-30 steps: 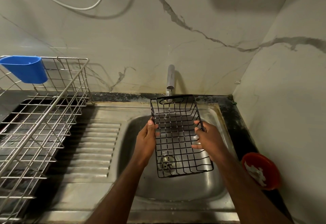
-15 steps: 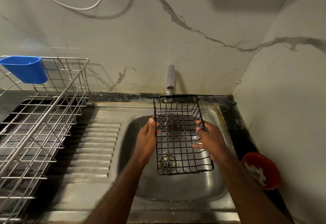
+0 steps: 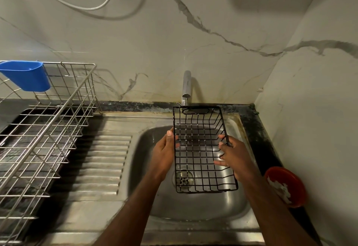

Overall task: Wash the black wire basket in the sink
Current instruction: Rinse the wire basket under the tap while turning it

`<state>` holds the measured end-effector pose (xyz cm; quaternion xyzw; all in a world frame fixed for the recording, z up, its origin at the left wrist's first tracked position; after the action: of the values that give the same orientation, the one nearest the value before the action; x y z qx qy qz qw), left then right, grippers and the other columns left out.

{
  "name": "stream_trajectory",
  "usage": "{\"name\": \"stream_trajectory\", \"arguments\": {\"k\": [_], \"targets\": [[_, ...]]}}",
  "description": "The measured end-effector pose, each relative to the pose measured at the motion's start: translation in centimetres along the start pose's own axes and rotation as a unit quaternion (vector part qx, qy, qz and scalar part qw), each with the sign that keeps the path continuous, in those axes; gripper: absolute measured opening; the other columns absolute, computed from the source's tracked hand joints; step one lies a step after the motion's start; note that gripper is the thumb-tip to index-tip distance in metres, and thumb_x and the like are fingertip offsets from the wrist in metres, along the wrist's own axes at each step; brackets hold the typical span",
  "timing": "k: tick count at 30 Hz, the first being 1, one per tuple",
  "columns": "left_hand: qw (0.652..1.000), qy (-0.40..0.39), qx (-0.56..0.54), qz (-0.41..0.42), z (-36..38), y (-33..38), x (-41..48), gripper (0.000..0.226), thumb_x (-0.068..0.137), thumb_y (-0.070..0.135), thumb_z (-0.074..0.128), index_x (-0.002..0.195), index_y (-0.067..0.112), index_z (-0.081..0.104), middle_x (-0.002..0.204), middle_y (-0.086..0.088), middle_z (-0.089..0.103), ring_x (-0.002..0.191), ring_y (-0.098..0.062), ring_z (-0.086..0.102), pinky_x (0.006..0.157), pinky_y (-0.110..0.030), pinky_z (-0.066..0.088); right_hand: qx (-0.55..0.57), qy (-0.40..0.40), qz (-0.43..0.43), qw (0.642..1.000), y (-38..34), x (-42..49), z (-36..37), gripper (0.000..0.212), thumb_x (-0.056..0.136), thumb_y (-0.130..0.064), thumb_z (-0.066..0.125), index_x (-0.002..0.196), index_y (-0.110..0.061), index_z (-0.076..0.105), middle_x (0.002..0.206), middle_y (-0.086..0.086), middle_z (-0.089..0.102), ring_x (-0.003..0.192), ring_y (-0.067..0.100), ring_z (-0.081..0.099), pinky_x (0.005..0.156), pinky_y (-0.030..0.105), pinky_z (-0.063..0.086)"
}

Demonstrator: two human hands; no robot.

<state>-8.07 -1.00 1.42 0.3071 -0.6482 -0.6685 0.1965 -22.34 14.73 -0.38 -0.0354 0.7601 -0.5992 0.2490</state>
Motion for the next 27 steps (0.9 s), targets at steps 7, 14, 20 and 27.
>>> {"name": "stream_trajectory", "arguments": {"k": [7,14,20,27], "targets": [[1.0,0.0,0.002,-0.009,0.3,-0.3,-0.1,0.031,0.099,0.054,0.033,0.097,0.05,0.063,0.103,0.016,0.07,0.107,-0.009,0.066,0.099,-0.047,0.051,-0.004,0.008,-0.002,1.0,0.1,-0.7,-0.6,0.029,0.098,-0.013,0.055,0.125,-0.023,0.062,0.119,0.01,0.055,0.096,0.024,0.061,0.057,0.034,0.06],[1.0,-0.009,-0.002,-0.008,0.4,-0.5,-0.1,0.032,0.102,0.051,0.032,0.098,0.05,0.064,0.105,0.014,0.07,0.108,-0.011,0.066,0.098,-0.044,0.052,-0.014,0.009,0.004,1.0,-0.4,-0.9,-0.8,0.031,0.098,-0.014,0.055,0.126,-0.023,0.062,0.119,0.012,0.056,0.102,0.034,0.062,0.056,0.032,0.059],[1.0,0.0,-0.004,-0.003,0.0,-0.6,0.0,0.029,0.104,0.047,0.031,0.104,0.05,0.059,0.111,0.014,0.068,0.111,-0.009,0.065,0.099,-0.042,0.051,-0.02,0.001,-0.011,1.0,-1.0,-0.8,-0.4,0.032,0.098,-0.013,0.054,0.128,-0.022,0.06,0.122,0.013,0.055,0.086,0.02,0.058,0.059,0.035,0.061],[0.999,0.046,-0.024,0.007,-0.4,-0.8,-0.3,0.027,0.104,0.043,0.034,0.104,0.042,0.061,0.108,0.007,0.069,0.105,-0.01,0.067,0.082,-0.025,0.05,-0.033,-0.017,-0.028,0.999,-1.2,-1.1,0.7,0.032,0.099,-0.013,0.054,0.129,-0.023,0.059,0.134,0.007,0.051,0.109,0.026,0.058,0.062,0.036,0.061]]}}
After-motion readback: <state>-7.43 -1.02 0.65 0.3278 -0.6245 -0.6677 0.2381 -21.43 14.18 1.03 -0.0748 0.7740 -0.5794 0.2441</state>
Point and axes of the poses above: each hand's wrist, its own x-axis towards the middle knuckle, its own z-axis out of the palm, y = z × x, the point moved 1 cm from there along x, towards the middle knuckle
